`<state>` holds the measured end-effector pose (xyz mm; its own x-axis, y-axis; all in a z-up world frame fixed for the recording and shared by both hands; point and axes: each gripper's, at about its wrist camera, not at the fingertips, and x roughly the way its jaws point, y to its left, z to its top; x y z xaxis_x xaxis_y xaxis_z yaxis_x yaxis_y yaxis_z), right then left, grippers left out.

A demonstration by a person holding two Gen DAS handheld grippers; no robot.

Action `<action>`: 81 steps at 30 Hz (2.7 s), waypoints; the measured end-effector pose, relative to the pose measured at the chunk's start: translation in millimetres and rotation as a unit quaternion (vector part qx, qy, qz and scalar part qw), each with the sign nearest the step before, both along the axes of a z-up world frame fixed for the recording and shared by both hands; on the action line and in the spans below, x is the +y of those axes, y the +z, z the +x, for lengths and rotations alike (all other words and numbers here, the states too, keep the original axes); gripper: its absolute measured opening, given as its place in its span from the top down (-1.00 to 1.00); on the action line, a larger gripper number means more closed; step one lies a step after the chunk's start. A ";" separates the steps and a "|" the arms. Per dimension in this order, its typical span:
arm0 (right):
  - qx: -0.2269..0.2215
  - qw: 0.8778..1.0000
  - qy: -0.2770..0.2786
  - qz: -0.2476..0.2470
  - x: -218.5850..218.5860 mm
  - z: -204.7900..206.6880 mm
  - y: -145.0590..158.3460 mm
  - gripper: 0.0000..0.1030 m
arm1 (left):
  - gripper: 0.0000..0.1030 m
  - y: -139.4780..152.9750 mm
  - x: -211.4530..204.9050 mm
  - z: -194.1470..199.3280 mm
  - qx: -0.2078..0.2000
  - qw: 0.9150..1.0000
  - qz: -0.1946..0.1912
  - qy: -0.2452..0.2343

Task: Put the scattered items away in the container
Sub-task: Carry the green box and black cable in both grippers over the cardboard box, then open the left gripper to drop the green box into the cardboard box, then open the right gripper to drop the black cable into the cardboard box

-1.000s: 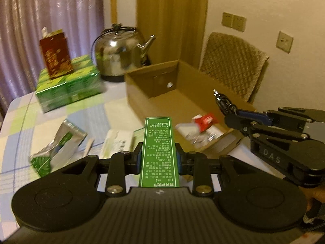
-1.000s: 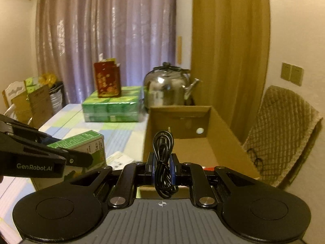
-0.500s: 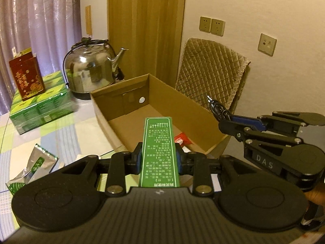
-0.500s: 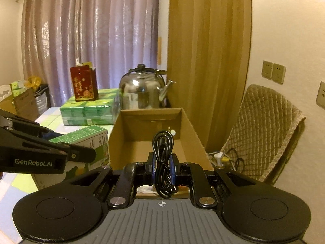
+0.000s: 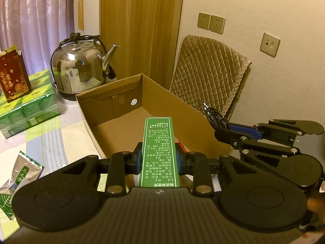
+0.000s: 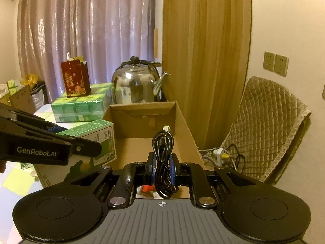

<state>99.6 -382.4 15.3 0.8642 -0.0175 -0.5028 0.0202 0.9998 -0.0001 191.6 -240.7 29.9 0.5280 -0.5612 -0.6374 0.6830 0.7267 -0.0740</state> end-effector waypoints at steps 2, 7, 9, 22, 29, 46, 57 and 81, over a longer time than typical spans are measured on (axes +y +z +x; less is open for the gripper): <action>0.004 1.000 0.002 0.000 -2.2 7.2 -3.8 0.79 | 0.51 -4.4 -5.0 7.0 0.001 1.000 0.003 -0.001; 0.017 1.000 0.008 0.003 -6.8 26.2 -15.3 0.79 | 0.51 -20.0 -14.3 25.0 0.010 1.000 -0.002 0.002; 0.021 1.000 0.008 0.007 -9.2 32.1 -19.0 0.79 | 0.51 -27.2 -15.9 33.6 0.017 1.000 -0.009 0.005; 0.045 0.999 0.017 0.012 -16.9 59.6 -33.6 0.79 | 0.51 -59.3 -27.3 60.4 0.035 0.999 0.000 0.013; 0.059 0.998 0.033 0.012 -16.7 62.6 -36.9 0.79 | 0.43 -53.5 -12.0 58.8 0.024 0.999 -0.014 0.020; 0.072 0.994 0.073 0.031 -1.7 63.9 -38.3 0.78 | 0.28 -43.4 35.7 38.6 0.015 0.998 -0.030 0.056; 0.036 0.998 0.046 0.036 -9.0 42.4 -19.7 0.02 | -0.09 -42.0 65.3 26.1 0.012 0.995 -0.041 0.086; 0.024 0.993 0.089 0.070 94.6 -57.7 26.3 -0.95 | -0.97 -31.0 205.8 -83.2 -0.015 0.982 0.009 0.190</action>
<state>41.9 -287.8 41.6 0.8223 0.2072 -0.5300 -0.1539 0.9776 0.1433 108.4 -34.9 -1.1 0.7160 -0.3083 -0.6263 0.3631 0.9308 -0.0432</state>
